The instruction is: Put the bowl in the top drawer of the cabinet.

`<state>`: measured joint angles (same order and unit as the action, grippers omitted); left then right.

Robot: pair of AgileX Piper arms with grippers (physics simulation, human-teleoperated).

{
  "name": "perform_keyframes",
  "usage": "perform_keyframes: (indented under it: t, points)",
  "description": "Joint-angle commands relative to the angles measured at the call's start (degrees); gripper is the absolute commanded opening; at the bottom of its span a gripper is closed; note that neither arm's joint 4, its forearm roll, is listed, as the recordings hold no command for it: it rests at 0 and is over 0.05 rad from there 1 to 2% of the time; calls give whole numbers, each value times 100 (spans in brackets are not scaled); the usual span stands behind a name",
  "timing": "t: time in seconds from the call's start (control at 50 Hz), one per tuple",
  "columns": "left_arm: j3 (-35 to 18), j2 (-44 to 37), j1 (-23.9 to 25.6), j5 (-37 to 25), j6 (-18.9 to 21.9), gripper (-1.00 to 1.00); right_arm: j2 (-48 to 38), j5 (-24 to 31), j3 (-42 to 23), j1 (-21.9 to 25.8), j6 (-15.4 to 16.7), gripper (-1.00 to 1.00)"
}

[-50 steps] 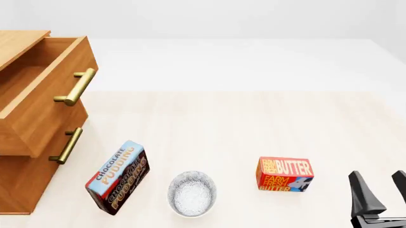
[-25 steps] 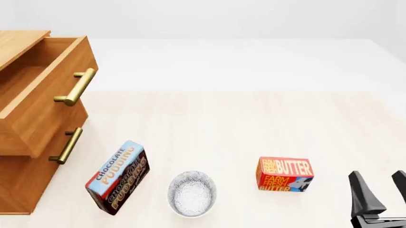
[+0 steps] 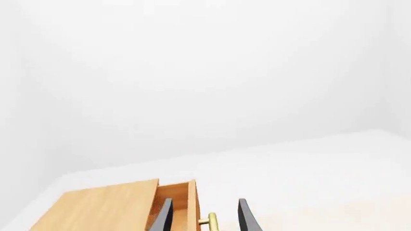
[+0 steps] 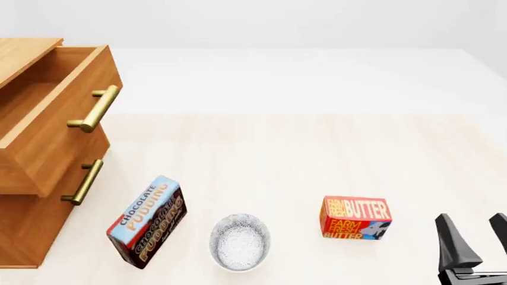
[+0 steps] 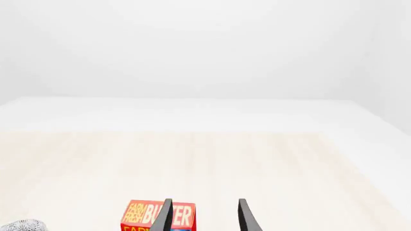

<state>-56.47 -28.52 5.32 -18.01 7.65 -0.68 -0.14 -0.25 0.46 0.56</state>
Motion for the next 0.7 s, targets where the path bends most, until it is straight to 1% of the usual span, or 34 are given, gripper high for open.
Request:
perform_keyframes:
  t: [0.02,0.1,0.14,0.18,0.22,0.24,0.26,0.3,0.34,0.36,0.42,0.46,0.52,0.56,0.7]
  points:
    - [-297,-514,-193,15,-453,100,-2,0,0,-1,-1,100]
    - [-322,-620,-268,9,-616,100,2,0,0,1,0,100]
    - [-319,-627,-270,15,-598,100,-1,0,0,2,0,100]
    - [-339,-709,-347,8,-713,100,0,0,0,1,1,100]
    - [-345,-745,-371,13,-740,100,0,0,0,0,0,100]
    - [-364,-796,-427,-6,-830,100,1,0,0,0,-1,100]
    - [-368,-815,-453,-5,-796,100,-1,0,0,0,1,100]
    - [-399,-890,-503,-48,-920,100,1,0,0,1,-1,100]
    - [-430,-973,-550,-80,-947,100,0,0,0,0,1,100]
    - [-458,-1025,-586,-114,-1037,100,0,0,0,-1,0,100]
    - [-505,-1087,-629,-136,-997,100,0,0,0,0,0,100]
    - [-574,-1201,-681,-192,-1112,100,-2,0,0,-1,0,100]
    - [-617,-1314,-702,-230,-1094,100,0,0,0,0,1,100]
    - [-644,-1400,-699,-273,-1202,100,0,0,0,2,1,100]
    - [-683,-1655,-812,-282,-1228,100,0,0,0,1,-1,100]
